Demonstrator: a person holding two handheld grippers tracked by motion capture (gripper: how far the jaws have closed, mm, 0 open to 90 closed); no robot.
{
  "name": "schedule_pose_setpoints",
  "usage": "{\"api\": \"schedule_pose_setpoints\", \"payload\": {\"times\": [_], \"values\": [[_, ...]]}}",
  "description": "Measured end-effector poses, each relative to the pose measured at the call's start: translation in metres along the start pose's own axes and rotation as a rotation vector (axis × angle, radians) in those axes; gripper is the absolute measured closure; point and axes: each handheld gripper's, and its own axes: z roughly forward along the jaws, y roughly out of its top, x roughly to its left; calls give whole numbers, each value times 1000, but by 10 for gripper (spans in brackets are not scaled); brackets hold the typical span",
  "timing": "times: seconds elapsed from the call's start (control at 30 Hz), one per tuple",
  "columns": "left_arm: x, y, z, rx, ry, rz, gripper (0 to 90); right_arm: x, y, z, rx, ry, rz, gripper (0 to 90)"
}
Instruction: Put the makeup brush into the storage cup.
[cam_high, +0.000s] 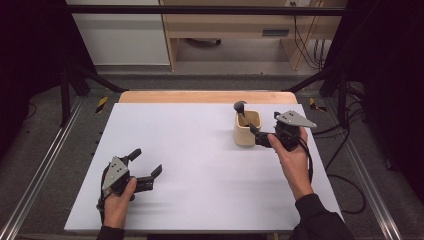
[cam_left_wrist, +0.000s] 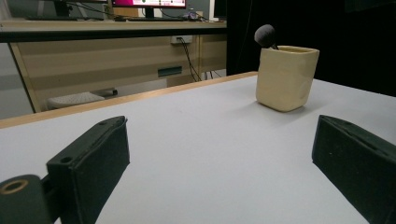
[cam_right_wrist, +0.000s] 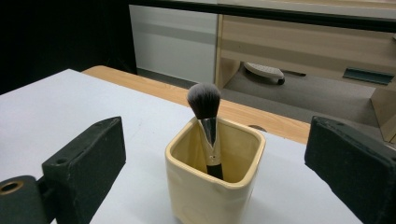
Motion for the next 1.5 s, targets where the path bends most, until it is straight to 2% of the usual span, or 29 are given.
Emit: {"api": "schedule_pose_setpoints", "payload": {"times": [1.5], "values": [[-1, -1, 1, 6, -4, 7, 33, -15, -24, -34, 15, -18, 25, 53]]}}
